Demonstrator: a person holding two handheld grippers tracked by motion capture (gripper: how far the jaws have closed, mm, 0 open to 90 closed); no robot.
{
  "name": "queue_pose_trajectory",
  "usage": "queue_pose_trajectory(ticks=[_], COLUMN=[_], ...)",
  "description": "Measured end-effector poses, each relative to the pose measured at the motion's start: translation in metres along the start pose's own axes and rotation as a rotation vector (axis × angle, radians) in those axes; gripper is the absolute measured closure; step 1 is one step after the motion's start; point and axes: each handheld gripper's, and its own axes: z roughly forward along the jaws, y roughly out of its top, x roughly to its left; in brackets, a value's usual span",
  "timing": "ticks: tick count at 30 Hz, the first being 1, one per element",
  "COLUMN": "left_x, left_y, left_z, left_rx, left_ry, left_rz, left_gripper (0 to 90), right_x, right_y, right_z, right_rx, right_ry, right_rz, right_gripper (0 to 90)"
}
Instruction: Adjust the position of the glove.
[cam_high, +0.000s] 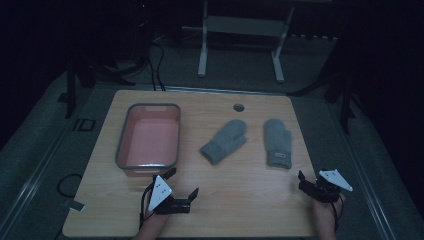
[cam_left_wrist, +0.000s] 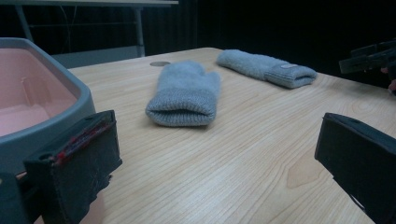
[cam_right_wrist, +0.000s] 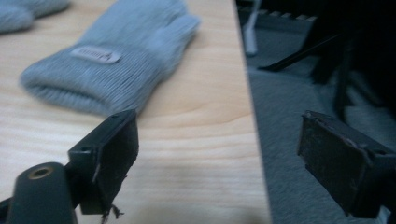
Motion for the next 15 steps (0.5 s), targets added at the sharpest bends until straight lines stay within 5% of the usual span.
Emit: queue_pose_trajectory(ticks=[10, 15], left_x=[0.000, -0.003], left_y=[0.000, 0.000], left_z=[0.001, 0.000], left_rx=[0.007, 0.002], left_ry=[0.025, 0.029], left_rz=[-0.015, 0.018], left_gripper=[0.3, 0.3], right_x=[0.000, 0.005], right_y=[0.006, 0.021], right_z=[0.005, 0.005], right_rx=[0.093, 0.070], right_ry=[0.099, 0.148], right_rz=[0.025, 0.019], right_gripper=[13.6, 14.0])
